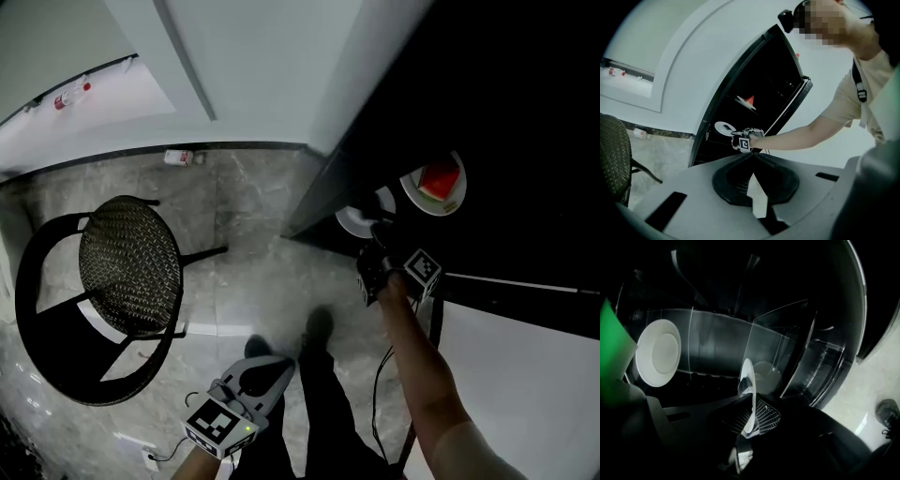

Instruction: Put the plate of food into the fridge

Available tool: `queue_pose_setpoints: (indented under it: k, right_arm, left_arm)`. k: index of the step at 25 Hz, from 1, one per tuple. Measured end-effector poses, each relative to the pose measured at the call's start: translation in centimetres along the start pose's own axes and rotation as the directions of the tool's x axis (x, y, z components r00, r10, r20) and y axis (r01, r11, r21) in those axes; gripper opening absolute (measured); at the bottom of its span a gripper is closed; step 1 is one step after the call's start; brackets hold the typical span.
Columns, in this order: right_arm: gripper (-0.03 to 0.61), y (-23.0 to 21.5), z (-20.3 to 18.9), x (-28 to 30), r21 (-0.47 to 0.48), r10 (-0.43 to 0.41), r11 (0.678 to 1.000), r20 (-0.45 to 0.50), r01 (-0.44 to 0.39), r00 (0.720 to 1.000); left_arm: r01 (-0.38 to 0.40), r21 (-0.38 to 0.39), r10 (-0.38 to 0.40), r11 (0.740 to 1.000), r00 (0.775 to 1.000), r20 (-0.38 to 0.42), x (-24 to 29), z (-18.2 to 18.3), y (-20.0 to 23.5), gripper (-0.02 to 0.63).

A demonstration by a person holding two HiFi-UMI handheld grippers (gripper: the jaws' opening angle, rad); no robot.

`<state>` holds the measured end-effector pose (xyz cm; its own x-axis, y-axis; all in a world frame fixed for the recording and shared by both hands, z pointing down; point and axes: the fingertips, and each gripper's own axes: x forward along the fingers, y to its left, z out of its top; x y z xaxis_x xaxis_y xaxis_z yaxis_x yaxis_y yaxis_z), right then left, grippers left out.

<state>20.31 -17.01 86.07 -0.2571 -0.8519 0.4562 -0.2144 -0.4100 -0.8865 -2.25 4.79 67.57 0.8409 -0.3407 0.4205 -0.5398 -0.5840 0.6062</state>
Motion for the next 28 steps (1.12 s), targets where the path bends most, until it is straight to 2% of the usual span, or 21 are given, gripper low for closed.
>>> queue_pose_setpoints:
  k: [8, 13, 16, 19, 21, 25, 28]
  right_arm:
    - [0.026, 0.9, 0.3, 1.9, -0.052, -0.011, 0.999, 0.001, 0.011, 1.000]
    - [0.026, 1.8, 0.4, 3.0, -0.062, -0.003, 0.998, 0.001, 0.003, 1.000]
    - [0.026, 1.7, 0.8, 3.6, -0.083, -0.036, 0.996, -0.007, 0.035, 0.999]
    - [0.028, 2.4, 1.1, 4.1, -0.124, -0.054, 0.991, 0.000, 0.054, 0.999]
    - [0.033, 2.7, 1.1, 4.2, -0.182, -0.075, 0.981, -0.006, 0.073, 0.997]
    - [0.148, 2.6, 1.6, 3.5, -0.315, -0.116, 0.943, -0.015, 0.106, 0.993]
    - [0.164, 2.4, 2.0, 3.3, -0.396, -0.141, 0.910, -0.012, 0.125, 0.990]
  left_arm:
    - [-0.015, -0.018, 0.015, 1.000, 1.000, -0.001, -0.3, -0.4, 0.5, 0.009]
    - [-0.012, -0.003, 0.012, 1.000, 1.000, -0.007, -0.4, -0.6, 0.7, 0.010]
    - [-0.019, -0.007, 0.018, 1.000, 0.999, -0.041, -0.4, -1.0, 0.9, 0.009]
    - [-0.022, -0.015, 0.022, 1.000, 0.999, -0.027, -0.3, -0.8, 1.0, 0.009]
    - [-0.021, -0.008, 0.021, 1.000, 1.000, -0.011, -0.2, -0.8, 1.1, 0.009]
    - [-0.027, 0.001, 0.027, 1.000, 0.999, -0.018, -0.3, -0.8, 1.3, 0.010]
    - [-0.023, 0.007, 0.023, 1.000, 0.999, -0.024, -0.4, -1.0, 1.3, 0.010]
